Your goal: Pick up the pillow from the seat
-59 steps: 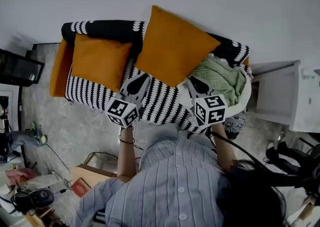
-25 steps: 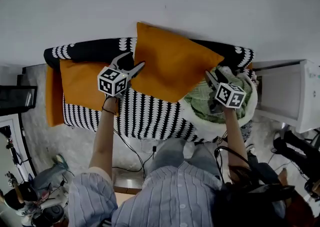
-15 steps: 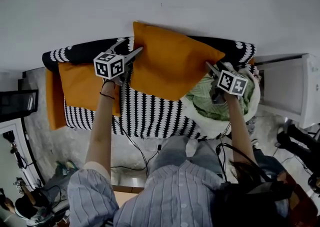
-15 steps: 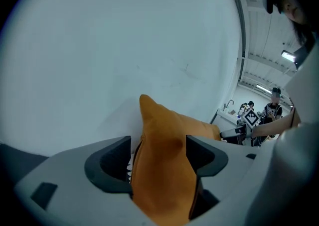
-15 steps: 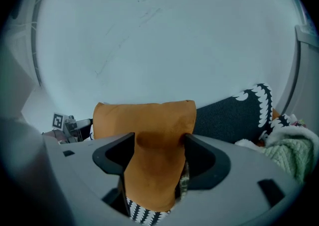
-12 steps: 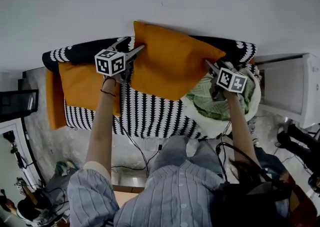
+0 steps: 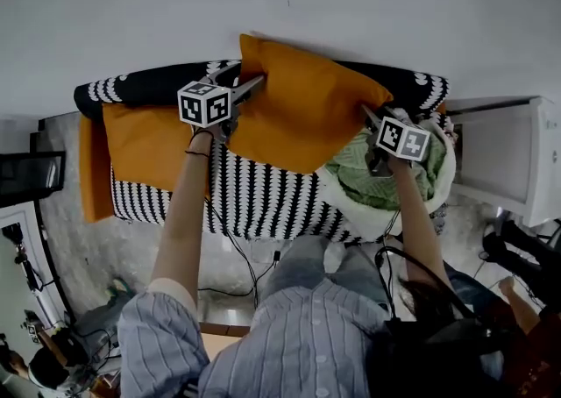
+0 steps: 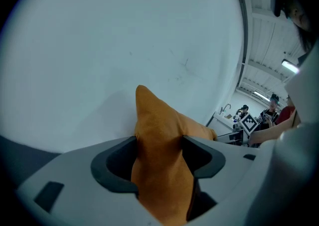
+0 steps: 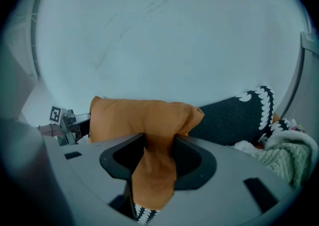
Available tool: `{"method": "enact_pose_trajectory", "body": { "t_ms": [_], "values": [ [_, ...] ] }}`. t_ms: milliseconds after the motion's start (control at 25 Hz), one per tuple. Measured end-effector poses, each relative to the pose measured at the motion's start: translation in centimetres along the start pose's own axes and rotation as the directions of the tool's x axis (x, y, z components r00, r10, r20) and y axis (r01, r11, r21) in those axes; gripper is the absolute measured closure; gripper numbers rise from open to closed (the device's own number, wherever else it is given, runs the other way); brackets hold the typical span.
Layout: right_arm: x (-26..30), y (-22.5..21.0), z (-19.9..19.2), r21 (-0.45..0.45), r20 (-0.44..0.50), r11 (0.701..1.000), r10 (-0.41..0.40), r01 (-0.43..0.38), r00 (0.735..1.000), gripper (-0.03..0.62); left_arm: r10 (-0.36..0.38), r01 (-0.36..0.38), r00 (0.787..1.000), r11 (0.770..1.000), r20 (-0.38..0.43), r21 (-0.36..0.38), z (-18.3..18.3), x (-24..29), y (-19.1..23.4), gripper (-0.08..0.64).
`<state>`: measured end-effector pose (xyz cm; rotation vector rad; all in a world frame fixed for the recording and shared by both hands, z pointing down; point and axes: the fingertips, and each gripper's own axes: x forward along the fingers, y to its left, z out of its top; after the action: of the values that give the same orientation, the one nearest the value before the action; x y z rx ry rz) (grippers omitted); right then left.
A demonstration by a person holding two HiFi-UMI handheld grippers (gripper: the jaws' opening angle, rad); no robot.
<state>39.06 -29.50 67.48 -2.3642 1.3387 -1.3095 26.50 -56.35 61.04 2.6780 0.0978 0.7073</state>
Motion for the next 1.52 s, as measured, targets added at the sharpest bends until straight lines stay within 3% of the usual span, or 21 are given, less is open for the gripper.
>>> {"method": "enact_pose_trajectory", "body": {
  "t_ms": [400, 800, 1040, 1400, 1520],
  "values": [
    [-2.6, 1.4, -1.8, 0.015, 0.007, 1.000, 0.013, -0.013, 1.000, 0.472, -0.009, 0.009, 1.000, 0.998, 0.003, -0.060, -1.3, -1.5, -1.9, 0.348],
    [-5.1, 5.6, -3.8, -0.048, 0.032, 0.995, 0.085, -0.083, 0.996, 0.495, 0.022, 0.018, 0.984, 0.975, 0.177, -0.221, -3.7, -7.0, -2.5, 0.390],
    [-7.0, 7.4, -4.1, -0.070, 0.031, 0.993, 0.102, -0.099, 0.994, 0.508, 0.066, -0.032, 0.971, 0.988, 0.228, -0.149, -3.8, -10.4, -4.2, 0.397],
    [-10.9, 9.1, -3.8, -0.110, 0.061, 0.989, 0.105, -0.098, 0.993, 0.512, 0.102, -0.075, 0.954, 0.992, 0.282, -0.106, -3.5, -14.4, -7.9, 0.405],
    [-12.6, 9.9, -3.1, -0.135, 0.087, 0.985, 0.116, -0.103, 0.989, 0.512, 0.115, -0.082, 0.939, 0.990, 0.324, -0.114, -3.1, -15.8, -9.3, 0.405]
  ]
}}
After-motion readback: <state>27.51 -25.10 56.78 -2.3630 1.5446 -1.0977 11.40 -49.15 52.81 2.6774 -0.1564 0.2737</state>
